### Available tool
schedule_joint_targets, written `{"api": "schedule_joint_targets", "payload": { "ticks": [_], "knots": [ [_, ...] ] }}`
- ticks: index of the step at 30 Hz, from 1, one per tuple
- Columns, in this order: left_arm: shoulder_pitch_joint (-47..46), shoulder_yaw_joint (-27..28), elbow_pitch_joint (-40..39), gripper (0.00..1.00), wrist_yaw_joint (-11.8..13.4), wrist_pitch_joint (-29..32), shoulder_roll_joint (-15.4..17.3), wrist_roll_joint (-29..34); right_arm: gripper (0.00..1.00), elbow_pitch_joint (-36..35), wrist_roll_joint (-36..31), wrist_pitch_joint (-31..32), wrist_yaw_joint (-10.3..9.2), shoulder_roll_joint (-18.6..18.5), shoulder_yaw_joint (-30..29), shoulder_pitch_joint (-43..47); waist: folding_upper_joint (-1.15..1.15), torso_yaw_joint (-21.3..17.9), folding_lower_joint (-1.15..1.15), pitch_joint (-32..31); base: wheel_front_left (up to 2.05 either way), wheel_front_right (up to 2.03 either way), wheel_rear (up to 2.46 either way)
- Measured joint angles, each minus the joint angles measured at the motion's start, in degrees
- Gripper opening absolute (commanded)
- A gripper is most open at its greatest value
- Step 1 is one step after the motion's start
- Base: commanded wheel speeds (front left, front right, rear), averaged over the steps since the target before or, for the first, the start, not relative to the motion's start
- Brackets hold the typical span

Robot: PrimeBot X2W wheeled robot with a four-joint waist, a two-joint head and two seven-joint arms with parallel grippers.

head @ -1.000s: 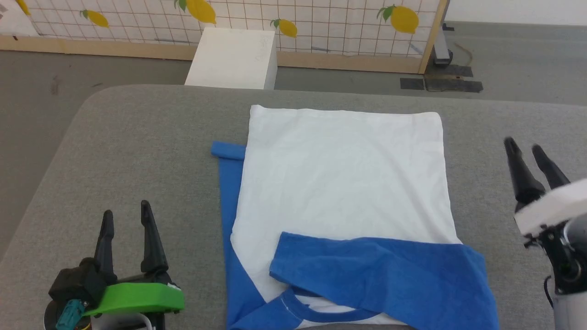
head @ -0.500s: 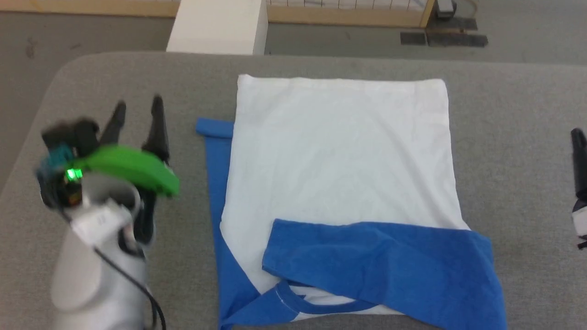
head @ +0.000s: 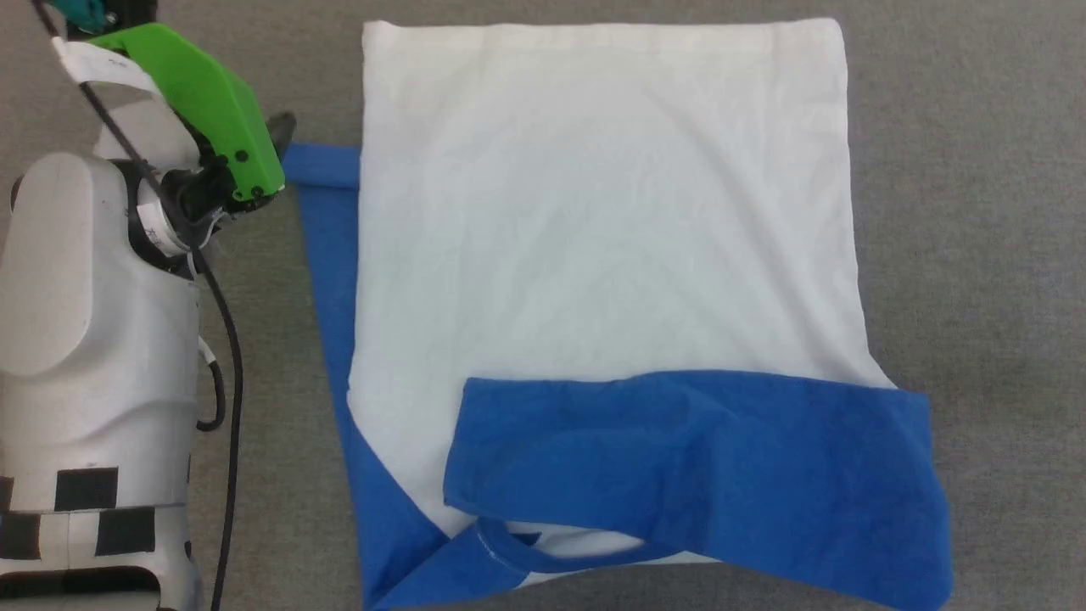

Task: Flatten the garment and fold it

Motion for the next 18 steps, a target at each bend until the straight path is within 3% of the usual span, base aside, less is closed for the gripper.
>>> {"api": "schedule_joint_targets", "payload": {
  "ticks": [3,14,15,16,18],
  "knots": [
    [0.0,-1.0,-0.2,1.00,1.4,4.9,0.7,0.3,1.00,-0.1,0.3,-0.2,0.00,-0.2,-0.5,0.0,0.00,-0.8,0.00,1.9,0.00,0.00,0.00],
    [1.6,-1.5,-3.4,1.00,4.9,11.3,1.9,0.5,1.00,-1.6,0.9,-0.1,0.00,-1.1,-2.0,-0.8,0.00,-2.3,0.00,5.3,0.00,0.00,0.00],
    [1.8,-1.5,-3.8,0.40,5.0,12.1,2.0,0.4,1.00,-1.7,0.9,0.1,0.00,-1.1,-2.1,-0.9,0.00,-2.2,0.00,5.4,0.00,0.00,0.00],
    [2.0,-1.2,-4.4,0.00,5.1,12.1,1.8,0.1,1.00,-1.8,0.9,0.1,0.00,-1.1,-2.2,-0.9,0.00,-2.2,0.00,5.4,0.00,0.00,0.00],
    [2.8,-0.7,-5.7,0.00,5.2,11.5,1.4,-1.5,1.00,-1.9,0.9,0.2,0.00,-1.1,-2.3,-1.0,0.00,-1.8,0.00,5.6,0.00,0.00,0.00]
  ]
}}
